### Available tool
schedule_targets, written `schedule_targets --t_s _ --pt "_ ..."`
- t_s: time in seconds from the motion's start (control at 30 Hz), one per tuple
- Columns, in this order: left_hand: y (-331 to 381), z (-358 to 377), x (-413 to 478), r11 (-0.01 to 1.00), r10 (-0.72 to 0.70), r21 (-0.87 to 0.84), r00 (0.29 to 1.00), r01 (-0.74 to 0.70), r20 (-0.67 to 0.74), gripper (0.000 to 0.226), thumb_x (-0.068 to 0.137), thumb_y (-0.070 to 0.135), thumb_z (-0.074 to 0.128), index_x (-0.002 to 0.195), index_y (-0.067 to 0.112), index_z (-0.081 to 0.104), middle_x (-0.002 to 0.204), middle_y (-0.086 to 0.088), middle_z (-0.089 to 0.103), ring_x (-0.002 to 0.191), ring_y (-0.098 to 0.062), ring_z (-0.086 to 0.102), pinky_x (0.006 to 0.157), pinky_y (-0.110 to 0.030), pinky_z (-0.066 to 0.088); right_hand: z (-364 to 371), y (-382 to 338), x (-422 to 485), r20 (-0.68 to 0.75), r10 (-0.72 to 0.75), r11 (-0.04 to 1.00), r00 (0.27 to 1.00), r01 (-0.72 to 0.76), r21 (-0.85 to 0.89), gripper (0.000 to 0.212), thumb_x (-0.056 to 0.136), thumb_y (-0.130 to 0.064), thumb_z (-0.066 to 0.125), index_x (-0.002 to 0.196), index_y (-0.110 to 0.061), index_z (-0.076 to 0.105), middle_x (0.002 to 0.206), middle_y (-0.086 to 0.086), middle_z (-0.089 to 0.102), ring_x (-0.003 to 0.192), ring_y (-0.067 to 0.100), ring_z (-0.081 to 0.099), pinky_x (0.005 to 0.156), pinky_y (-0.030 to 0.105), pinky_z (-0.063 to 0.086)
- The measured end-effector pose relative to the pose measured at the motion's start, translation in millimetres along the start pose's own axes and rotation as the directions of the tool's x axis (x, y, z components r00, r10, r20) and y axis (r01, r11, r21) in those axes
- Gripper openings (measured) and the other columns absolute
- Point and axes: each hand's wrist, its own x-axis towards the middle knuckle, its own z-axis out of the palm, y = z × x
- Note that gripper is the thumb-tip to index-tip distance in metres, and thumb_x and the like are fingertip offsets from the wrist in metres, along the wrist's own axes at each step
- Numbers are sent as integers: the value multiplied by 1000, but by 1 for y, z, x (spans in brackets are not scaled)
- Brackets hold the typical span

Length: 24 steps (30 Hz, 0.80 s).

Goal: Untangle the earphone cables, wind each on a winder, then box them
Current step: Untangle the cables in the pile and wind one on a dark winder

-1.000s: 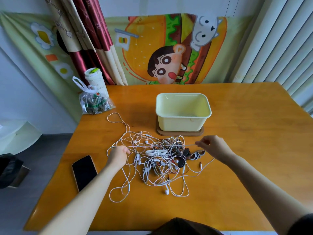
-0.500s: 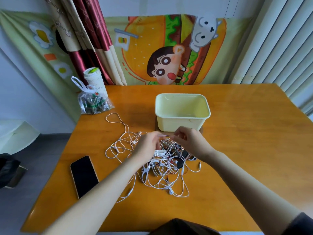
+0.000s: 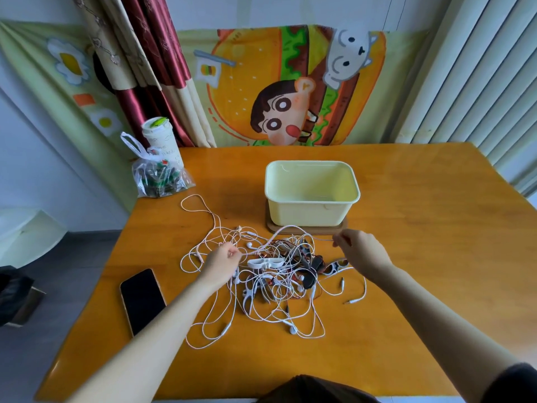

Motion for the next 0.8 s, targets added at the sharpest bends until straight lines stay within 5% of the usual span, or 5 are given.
schedule_targets --t_s 0.3,0.4,0.6,0.7,0.8 --pt "36 32 -16 980 121 98 916 -171 382 11 92 24 58 85 20 52 65 6 44 58 -9 41 61 -27 38 27 17 -14 207 178 920 962 -88 -381 19 96 -13 42 91 -13 60 96 6 63 84 25 57 58 27 38" --pt "34 40 -20 972 108 142 894 -186 435 11 89 22 62 82 22 53 62 6 47 58 -11 43 73 -36 48 33 29 -21 221 210 887 952 -91 -452 30 95 -5 39 118 -13 57 120 7 55 115 26 48 80 31 45" --pt "51 65 -26 935 117 263 908 -237 403 7 91 15 56 92 20 51 75 5 51 70 -14 50 56 -25 37 35 -23 -35 190 -249 965 950 225 138 28 99 -23 45 122 -14 57 117 1 61 99 16 59 82 27 49" --pt "60 71 -26 941 118 250 911 -230 394 17 90 13 57 106 15 55 97 -2 63 88 -19 58 67 -26 41 46 -38 -45 326 -262 949 908 182 256 32 96 -23 52 126 -13 52 115 0 61 84 9 57 75 22 47" --pt "51 73 -23 956 112 208 912 -208 393 14 89 13 60 96 19 49 83 3 55 73 -14 53 62 -27 40 45 -24 -41 398 -230 952 888 121 280 27 92 -14 59 118 -9 56 99 4 67 78 13 62 73 22 53"
